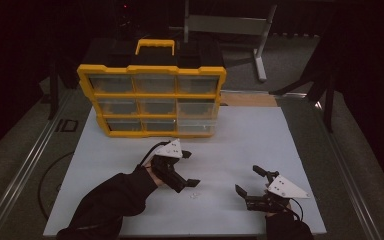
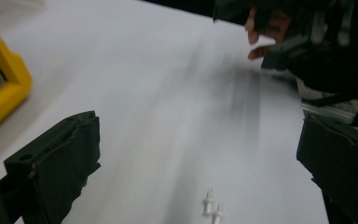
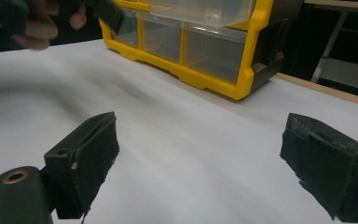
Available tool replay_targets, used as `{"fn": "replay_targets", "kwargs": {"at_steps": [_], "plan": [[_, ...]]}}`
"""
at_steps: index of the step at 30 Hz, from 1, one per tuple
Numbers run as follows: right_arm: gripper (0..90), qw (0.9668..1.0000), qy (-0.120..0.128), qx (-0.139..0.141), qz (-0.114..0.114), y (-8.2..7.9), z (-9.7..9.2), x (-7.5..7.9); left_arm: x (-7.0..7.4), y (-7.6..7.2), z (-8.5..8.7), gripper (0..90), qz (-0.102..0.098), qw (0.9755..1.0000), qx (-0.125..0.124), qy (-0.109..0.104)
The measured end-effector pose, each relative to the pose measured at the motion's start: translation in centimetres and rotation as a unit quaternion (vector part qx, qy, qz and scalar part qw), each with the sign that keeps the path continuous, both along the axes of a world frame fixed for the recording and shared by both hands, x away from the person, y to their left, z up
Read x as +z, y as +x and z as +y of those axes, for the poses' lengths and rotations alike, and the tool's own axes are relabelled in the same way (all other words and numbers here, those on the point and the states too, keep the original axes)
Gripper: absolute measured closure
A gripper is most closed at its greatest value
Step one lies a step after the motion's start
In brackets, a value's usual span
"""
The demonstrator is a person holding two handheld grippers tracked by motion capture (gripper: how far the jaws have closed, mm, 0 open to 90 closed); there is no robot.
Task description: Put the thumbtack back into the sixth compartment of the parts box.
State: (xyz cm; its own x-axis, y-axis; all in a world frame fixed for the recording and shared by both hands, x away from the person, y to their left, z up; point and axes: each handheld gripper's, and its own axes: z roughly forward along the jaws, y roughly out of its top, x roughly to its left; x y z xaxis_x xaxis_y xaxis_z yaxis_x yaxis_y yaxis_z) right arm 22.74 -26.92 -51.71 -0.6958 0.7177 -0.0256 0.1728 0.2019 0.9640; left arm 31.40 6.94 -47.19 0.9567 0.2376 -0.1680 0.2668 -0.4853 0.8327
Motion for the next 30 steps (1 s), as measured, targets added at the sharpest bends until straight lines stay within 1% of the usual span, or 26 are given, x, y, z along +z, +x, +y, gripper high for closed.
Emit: {"fn": "replay_targets", "kwargs": {"at_steps": [4, 7, 8, 9, 11, 12, 13, 14, 15, 16, 17, 19, 20, 22, 23, 24, 27, 29, 30], "plan": [[10.8, 1.0000, -0.001, 0.001, -0.001, 0.0, 0.0, 0.0, -1.8, -0.3, -0.4, 0.0, 0.015, 0.9996, -0.008, 0.023], [10.8, 1.0000, 0.000, 0.000, -0.001, 0.0, 0.0, 0.0, -3.1, -0.4, -0.7, 0.0, 0.030, 0.9983, -0.019, 0.045], [10.8, 1.0000, 0.000, 0.000, -0.001, 0.0, 0.0, 0.0, -3.4, -0.5, -0.8, 0.0, 0.028, 0.9982, -0.017, 0.051], [10.8, 1.0000, -0.001, 0.001, -0.001, 0.0, 0.0, 0.0, -3.7, -0.5, -0.9, 0.9, 0.031, 0.9979, -0.019, 0.054], [10.8, 1.0000, -0.001, 0.001, 0.001, 0.0, 0.0, 0.0, -4.4, -0.6, -1.0, 3.1, 0.039, 0.9978, -0.019, 0.051], [10.9, 1.0000, -0.001, 0.002, 0.000, 0.0, 0.0, 0.0, -4.6, -0.6, -1.0, 4.3, 0.041, 0.9975, -0.020, 0.054], [10.8, 1.0000, -0.002, 0.003, 0.000, 0.0, 0.0, 0.0, -4.9, -0.7, -1.1, 6.0, 0.037, 0.9975, -0.017, 0.057], [10.9, 1.0000, -0.002, 0.002, 0.000, 0.0, 0.0, 0.0, -5.1, -0.7, -1.1, 9.4, 0.036, 0.9975, -0.018, 0.059], [10.8, 1.0000, -0.002, 0.003, 0.000, 0.0, 0.1, 0.0, -5.3, -0.7, -1.1, 16.4, 0.038, 0.9976, -0.018, 0.055], [10.8, 1.0000, -0.002, 0.003, 0.000, 0.0, 0.1, 0.0, -5.4, -0.7, -1.1, 16.4, 0.040, 0.9975, -0.023, 0.053], [10.8, 1.0000, -0.002, 0.003, 0.001, 0.0, 0.1, -0.1, -5.5, -0.7, -1.1, 19.5, 0.038, 0.9976, -0.023, 0.053], [10.8, 1.0000, -0.002, 0.003, 0.001, 0.0, 0.1, -0.1, -5.7, -0.7, -1.1, 31.2, 0.043, 0.9973, -0.030, 0.052], [10.8, 1.0000, -0.001, 0.003, 0.001, 0.0, 0.1, -0.1, -5.8, -0.7, -1.1, 35.2, 0.044, 0.9970, -0.034, 0.053], [10.9, 1.0000, -0.002, 0.003, 0.001, 0.0, 0.1, -0.1, -5.9, -0.7, -1.2, 46.1, 0.048, 0.9964, -0.043, 0.055], [10.9, 1.0000, -0.002, 0.003, 0.001, 0.0, 0.1, -0.1, -6.1, -0.7, -1.2, 49.3, 0.051, 0.9958, -0.049, 0.058], [10.8, 1.0000, -0.002, 0.003, 0.001, 0.0, 0.1, -0.1, -6.2, -0.7, -1.3, 55.3, 0.052, 0.9956, -0.051, 0.059], [10.9, 1.0000, -0.002, 0.003, 0.001, 0.0, 0.1, -0.1, -6.5, -0.7, -1.5, 65.0, 0.056, 0.9944, -0.059, 0.068], [10.8, 1.0000, -0.002, 0.004, 0.000, 0.0, 0.1, -0.1, -6.7, -0.7, -1.6, 69.0, 0.057, 0.9931, -0.064, 0.079], [10.9, 1.0000, -0.002, 0.004, 0.001, 0.0, 0.1, -0.1, -6.8, -0.7, -1.7, 71.6, 0.055, 0.9930, -0.062, 0.084]]}}
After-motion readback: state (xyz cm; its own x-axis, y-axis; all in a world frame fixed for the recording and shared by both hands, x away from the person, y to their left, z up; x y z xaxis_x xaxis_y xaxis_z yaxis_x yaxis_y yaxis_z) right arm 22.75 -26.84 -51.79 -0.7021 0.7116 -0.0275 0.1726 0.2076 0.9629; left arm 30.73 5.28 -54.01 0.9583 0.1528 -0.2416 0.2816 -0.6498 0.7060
